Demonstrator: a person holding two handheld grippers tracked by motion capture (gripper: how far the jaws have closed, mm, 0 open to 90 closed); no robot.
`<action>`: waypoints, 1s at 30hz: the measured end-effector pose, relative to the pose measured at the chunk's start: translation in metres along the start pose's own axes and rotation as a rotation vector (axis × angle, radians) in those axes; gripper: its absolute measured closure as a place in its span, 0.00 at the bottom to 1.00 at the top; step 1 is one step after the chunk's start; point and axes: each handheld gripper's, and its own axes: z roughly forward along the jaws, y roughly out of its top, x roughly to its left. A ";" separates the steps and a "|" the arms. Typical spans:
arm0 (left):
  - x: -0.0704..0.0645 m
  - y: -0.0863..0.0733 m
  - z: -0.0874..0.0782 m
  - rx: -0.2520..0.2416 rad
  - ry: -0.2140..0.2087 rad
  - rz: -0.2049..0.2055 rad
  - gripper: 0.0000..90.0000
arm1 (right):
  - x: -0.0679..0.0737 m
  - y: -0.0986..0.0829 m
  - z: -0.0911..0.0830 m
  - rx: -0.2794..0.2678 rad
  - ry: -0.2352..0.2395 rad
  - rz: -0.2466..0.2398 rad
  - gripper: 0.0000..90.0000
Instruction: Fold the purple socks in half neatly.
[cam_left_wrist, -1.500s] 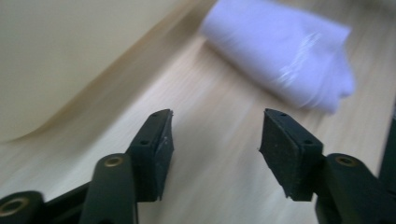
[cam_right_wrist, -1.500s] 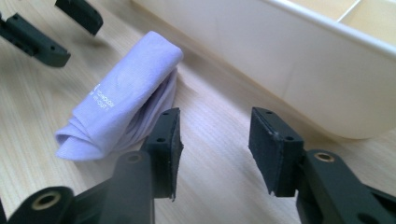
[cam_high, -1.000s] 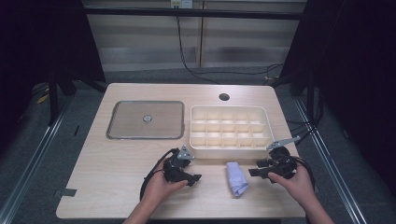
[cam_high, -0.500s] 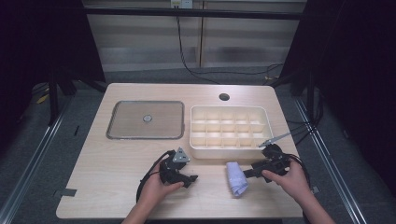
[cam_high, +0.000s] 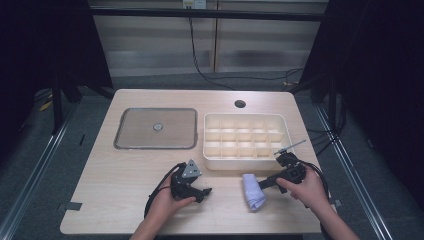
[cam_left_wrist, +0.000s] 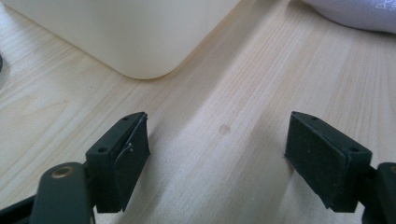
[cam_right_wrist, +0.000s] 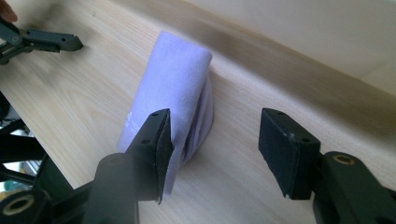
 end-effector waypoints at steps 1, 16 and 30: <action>0.000 0.000 0.000 -0.002 -0.001 -0.001 0.23 | -0.001 0.000 0.001 0.006 -0.003 0.002 0.50; 0.000 0.000 0.000 0.005 0.002 -0.003 0.23 | 0.004 0.004 0.023 0.034 0.049 0.038 0.52; 0.000 0.001 0.001 0.003 0.003 -0.006 0.23 | 0.007 0.006 0.024 0.043 0.057 0.064 0.56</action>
